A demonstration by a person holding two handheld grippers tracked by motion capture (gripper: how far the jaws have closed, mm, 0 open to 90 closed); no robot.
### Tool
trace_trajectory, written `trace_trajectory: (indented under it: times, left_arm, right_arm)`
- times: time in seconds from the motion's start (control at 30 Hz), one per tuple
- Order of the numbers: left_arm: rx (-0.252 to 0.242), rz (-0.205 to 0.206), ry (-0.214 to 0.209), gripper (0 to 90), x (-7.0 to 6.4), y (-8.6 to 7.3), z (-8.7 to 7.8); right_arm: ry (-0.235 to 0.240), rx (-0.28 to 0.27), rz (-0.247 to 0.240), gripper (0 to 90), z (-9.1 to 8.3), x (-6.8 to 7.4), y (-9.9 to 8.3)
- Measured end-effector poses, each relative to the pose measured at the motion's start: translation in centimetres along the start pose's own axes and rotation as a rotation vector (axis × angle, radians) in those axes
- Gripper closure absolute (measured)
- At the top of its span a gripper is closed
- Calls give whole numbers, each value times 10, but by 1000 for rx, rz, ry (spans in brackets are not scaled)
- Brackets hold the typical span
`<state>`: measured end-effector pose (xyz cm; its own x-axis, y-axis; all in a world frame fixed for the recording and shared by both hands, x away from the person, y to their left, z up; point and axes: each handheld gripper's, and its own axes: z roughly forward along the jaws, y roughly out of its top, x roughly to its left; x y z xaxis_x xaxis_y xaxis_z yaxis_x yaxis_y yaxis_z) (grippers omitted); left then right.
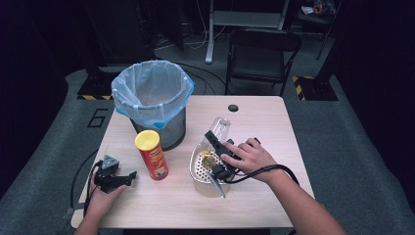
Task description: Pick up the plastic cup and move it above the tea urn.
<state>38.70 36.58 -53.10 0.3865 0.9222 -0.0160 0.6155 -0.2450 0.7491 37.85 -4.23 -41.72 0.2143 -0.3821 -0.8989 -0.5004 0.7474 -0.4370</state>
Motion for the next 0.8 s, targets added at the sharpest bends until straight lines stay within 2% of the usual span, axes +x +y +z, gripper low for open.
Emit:
trace_trajectory:
  times: [0.27,0.33,0.4,0.43,0.47,0.53,0.57,0.6,0.67,0.7,0.73,0.77,0.8]
  left_arm:
    - [0,-1,0,137,0,0,0]
    - [0,0,0,137,0,0,0]
    - [1,1,0,137,0,0,0]
    - [0,0,0,137,0,0,0]
    - [0,0,0,137,0,0,0]
    - [4,-3,-2,138,0,0,0]
    - [3,-4,-2,137,0,0,0]
    - [3,-4,-2,137,0,0,0]
    - [5,-5,-3,137,-1,0,0]
    - [5,-5,-3,137,0,0,0]
    - [5,-5,-3,137,0,0,0]
    - [4,-5,-3,137,0,0,0]
    - [5,-5,-2,137,-1,0,0]
  right_arm:
    - [-12,3,25,372,-4,-1,1]
    - [-19,-4,46,371,-6,-2,1]
    - [-28,4,114,371,-9,-1,1]
    - [-34,-15,80,372,-8,-4,0]
    - [-45,-6,118,372,-9,-1,-1]
    - [-60,-8,106,372,-10,-2,-1]
    - [-56,-17,121,372,-10,-2,-1]
    - [-55,-28,93,372,-10,-4,-1]
    - [-64,-19,107,372,-10,-4,-1]
    - [-55,-20,153,371,-11,-3,-2]
    - [-52,-32,145,370,-10,-7,-3]
    - [-55,-20,214,370,-11,-6,-3]
    - [-48,-22,260,370,-11,-8,-5]
